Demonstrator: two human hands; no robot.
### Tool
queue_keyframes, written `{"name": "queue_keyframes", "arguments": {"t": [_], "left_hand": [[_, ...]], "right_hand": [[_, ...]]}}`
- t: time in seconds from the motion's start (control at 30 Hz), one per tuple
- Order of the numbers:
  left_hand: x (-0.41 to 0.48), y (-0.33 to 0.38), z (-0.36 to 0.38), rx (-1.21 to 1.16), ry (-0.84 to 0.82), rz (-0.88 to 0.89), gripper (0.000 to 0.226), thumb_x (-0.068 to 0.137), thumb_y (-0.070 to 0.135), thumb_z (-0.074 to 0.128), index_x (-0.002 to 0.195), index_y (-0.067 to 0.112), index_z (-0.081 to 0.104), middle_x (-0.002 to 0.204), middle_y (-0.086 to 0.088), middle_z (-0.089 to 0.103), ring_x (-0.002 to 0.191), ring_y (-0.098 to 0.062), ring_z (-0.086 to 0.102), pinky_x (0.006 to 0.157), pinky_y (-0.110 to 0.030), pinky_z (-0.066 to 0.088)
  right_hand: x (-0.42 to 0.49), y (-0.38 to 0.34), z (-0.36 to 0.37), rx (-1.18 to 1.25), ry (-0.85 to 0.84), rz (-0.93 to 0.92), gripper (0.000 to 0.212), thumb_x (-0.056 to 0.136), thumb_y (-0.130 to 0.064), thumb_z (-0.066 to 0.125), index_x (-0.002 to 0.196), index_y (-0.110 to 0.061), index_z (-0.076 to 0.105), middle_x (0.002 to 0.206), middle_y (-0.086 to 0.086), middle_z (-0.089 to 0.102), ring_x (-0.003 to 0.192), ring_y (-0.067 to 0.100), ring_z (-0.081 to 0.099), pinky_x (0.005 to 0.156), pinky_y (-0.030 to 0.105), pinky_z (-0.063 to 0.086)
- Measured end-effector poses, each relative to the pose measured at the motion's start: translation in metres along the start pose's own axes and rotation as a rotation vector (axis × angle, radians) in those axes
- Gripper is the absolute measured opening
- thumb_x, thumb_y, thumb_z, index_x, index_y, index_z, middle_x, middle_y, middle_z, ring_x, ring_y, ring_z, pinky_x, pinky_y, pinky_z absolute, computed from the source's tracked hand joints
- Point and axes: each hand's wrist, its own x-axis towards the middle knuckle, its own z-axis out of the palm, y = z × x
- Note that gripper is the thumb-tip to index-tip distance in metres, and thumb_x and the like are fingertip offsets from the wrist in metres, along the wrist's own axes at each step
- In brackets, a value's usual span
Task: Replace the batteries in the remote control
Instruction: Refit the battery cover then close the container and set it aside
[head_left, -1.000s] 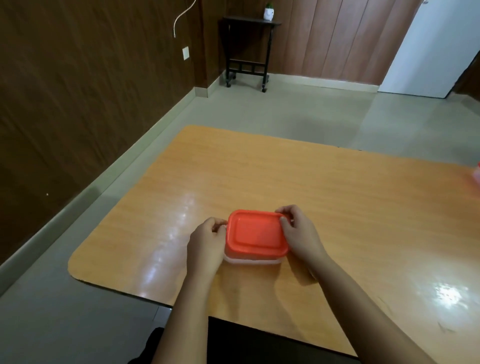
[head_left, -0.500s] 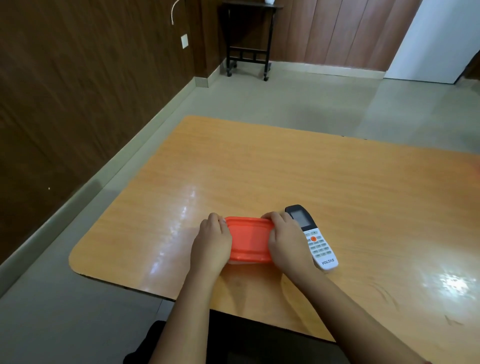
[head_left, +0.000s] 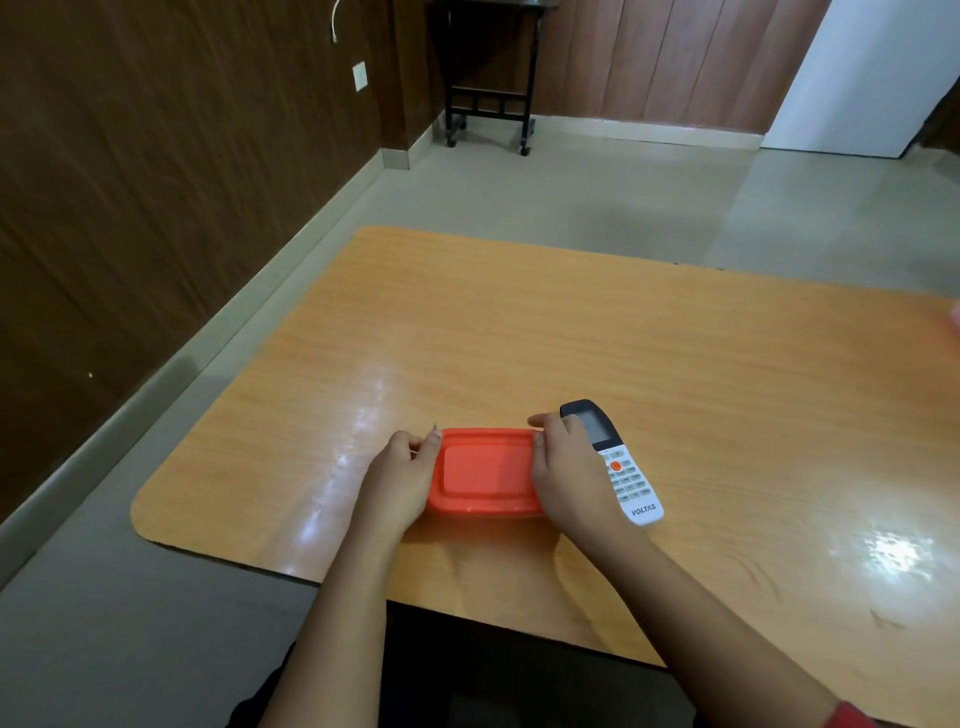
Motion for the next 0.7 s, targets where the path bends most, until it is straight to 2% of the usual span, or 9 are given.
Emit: {"name": "queue_keyframes", "arguments": {"t": [0.1, 0.2, 0.37, 0.53, 0.7], "left_hand": [[-0.004, 0.001, 0.003, 0.15, 0.061, 0.067, 0.038, 0.097, 0.046, 0.039, 0.093, 0.009, 0.048, 0.074, -0.002, 0.057, 0.065, -0.017, 0.054, 0.051, -0.029, 0.034], [-0.006, 0.004, 0.008, 0.204, 0.089, 0.114, 0.031, 0.1, 0.038, 0.036, 0.092, 0.01, 0.043, 0.069, 0.003, 0.049, 0.059, -0.01, 0.047, 0.048, -0.026, 0.029], [-0.009, 0.005, 0.008, 0.284, 0.148, 0.137, 0.037, 0.1, 0.043, 0.028, 0.091, 0.011, 0.045, 0.067, 0.001, 0.052, 0.059, -0.011, 0.048, 0.048, -0.028, 0.031], [-0.011, 0.004, 0.009, 0.447, 0.271, 0.111, 0.043, 0.099, 0.048, 0.026, 0.083, 0.013, 0.046, 0.062, 0.004, 0.047, 0.06, -0.02, 0.048, 0.049, -0.03, 0.029], [-0.011, 0.003, 0.016, 0.408, 0.279, 0.062, 0.044, 0.098, 0.049, 0.027, 0.083, 0.012, 0.045, 0.062, 0.004, 0.044, 0.065, -0.025, 0.047, 0.055, -0.032, 0.032]], "right_hand": [[0.002, 0.0, -0.001, 0.027, -0.021, 0.027, 0.03, 0.102, -0.022, 0.03, 0.119, -0.011, 0.052, 0.117, 0.009, 0.05, 0.097, 0.026, 0.056, 0.074, 0.03, 0.038], [0.0, 0.002, 0.001, 0.066, -0.029, 0.043, 0.03, 0.102, -0.026, 0.03, 0.116, -0.012, 0.053, 0.112, 0.007, 0.05, 0.094, 0.023, 0.055, 0.076, 0.031, 0.039], [-0.004, 0.002, 0.007, 0.169, 0.082, 0.071, 0.033, 0.102, -0.033, 0.024, 0.08, -0.015, 0.041, 0.083, 0.004, 0.05, 0.075, 0.02, 0.046, 0.068, 0.031, 0.03], [0.0, 0.006, 0.009, 0.19, 0.065, 0.159, 0.039, 0.101, -0.039, 0.028, 0.085, -0.01, 0.049, 0.078, 0.003, 0.056, 0.074, 0.02, 0.053, 0.066, 0.031, 0.033], [0.005, 0.007, 0.008, 0.113, 0.037, 0.138, 0.044, 0.102, -0.04, 0.026, 0.085, -0.007, 0.05, 0.076, 0.006, 0.056, 0.072, 0.024, 0.053, 0.066, 0.032, 0.034]]}}
